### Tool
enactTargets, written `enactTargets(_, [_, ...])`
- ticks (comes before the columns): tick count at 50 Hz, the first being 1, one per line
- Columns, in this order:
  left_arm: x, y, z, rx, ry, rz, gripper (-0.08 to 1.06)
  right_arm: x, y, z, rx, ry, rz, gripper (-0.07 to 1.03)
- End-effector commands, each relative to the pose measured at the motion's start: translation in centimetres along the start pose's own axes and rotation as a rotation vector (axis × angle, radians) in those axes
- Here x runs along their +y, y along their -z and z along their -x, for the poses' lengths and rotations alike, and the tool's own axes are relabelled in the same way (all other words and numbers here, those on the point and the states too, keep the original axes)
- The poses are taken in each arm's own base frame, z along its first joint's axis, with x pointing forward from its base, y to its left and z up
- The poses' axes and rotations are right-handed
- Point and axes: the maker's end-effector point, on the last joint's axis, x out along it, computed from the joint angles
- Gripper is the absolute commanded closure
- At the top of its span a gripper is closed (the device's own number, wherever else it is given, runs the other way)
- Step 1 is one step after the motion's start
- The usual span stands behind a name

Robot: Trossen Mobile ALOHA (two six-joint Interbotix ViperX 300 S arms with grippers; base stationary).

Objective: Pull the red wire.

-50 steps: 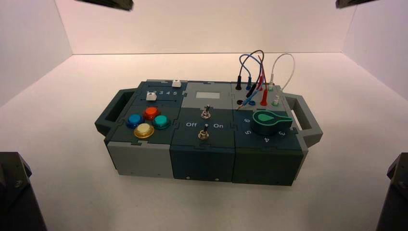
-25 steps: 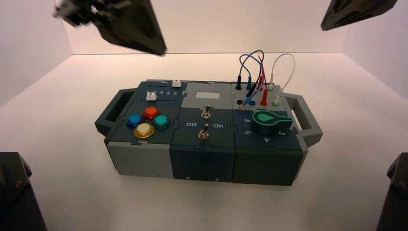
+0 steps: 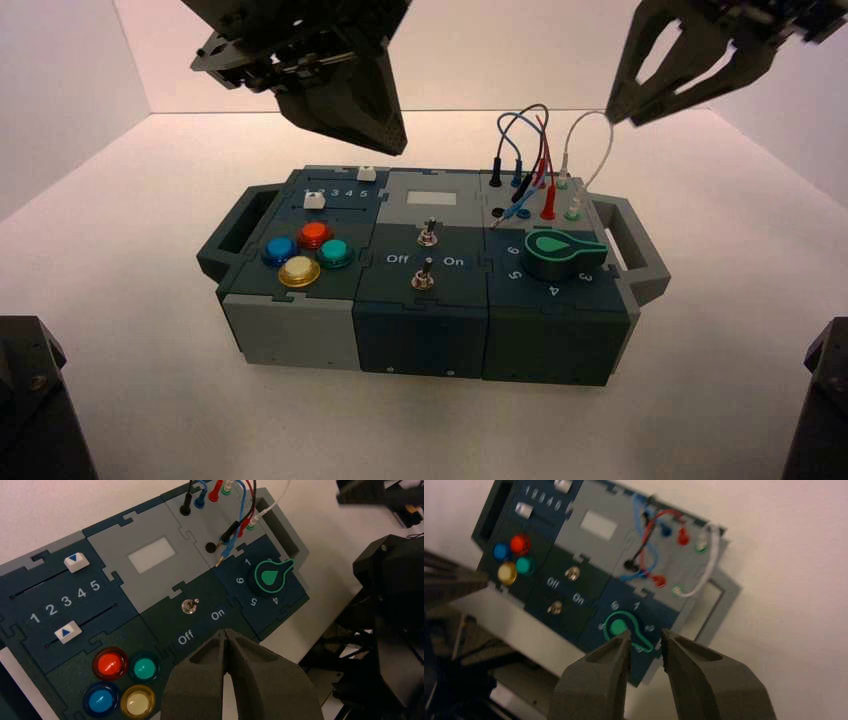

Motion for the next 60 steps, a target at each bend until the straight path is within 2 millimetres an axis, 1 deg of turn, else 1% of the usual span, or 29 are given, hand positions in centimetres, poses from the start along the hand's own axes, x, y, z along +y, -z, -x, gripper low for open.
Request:
enactTargets(1, [-0.9, -1.4, 0.1, -0.031, 0.019, -0.002, 1.01, 0.7, -0.6, -0.2, 0.008, -0.014, 0.014, 0.57])
enactTargets(3, [-0.9, -1.2, 0.0, -0.025, 0.019, -0.004, 1.01, 0.6, -0.5, -0.4, 0.02, -0.01, 0.018, 0.52])
enactTargets(6, [-1.0, -1.1, -0.2, -0.02, 0.018, -0.007, 1.01, 0.5, -0.4, -0.7, 0.03, -0.007, 0.017, 0.48])
enactTargets(13, [-1.0, -0.7, -0.7, 0.001, 0.015, -0.013, 1.01, 0.5, -0.6, -1.2, 0.045, -0.004, 0.018, 0.48])
enactTargets(21, [-1.1, -0.5, -1.1, 0.01, 0.014, -0.017, 1.01, 0.6, -0.3, -1.6, 0.067, -0.005, 0.027, 0.53])
enactTargets(27, [-1.1, -0.6, -1.1, 0.006, 0.014, -0.016, 1.01, 1.0, 0.0, -2.1, 0.091, -0.009, 0.042, 0.53])
enactTargets(34, [-1.2, -0.8, -1.1, -0.002, 0.017, -0.016, 1.01, 0.9, 0.2, -2.8, 0.124, -0.003, 0.048, 0.53])
enactTargets(50, [-1.2, -0.8, -1.1, -0.002, 0.017, -0.016, 1.01, 0.8, -0.6, -4.4, 0.154, 0.01, 0.055, 0.53])
enactTargets(60, [-1.2, -0.8, -1.1, -0.002, 0.017, -0.016, 1.01, 0.4, -1.1, -5.8, 0.172, 0.027, 0.061, 0.53])
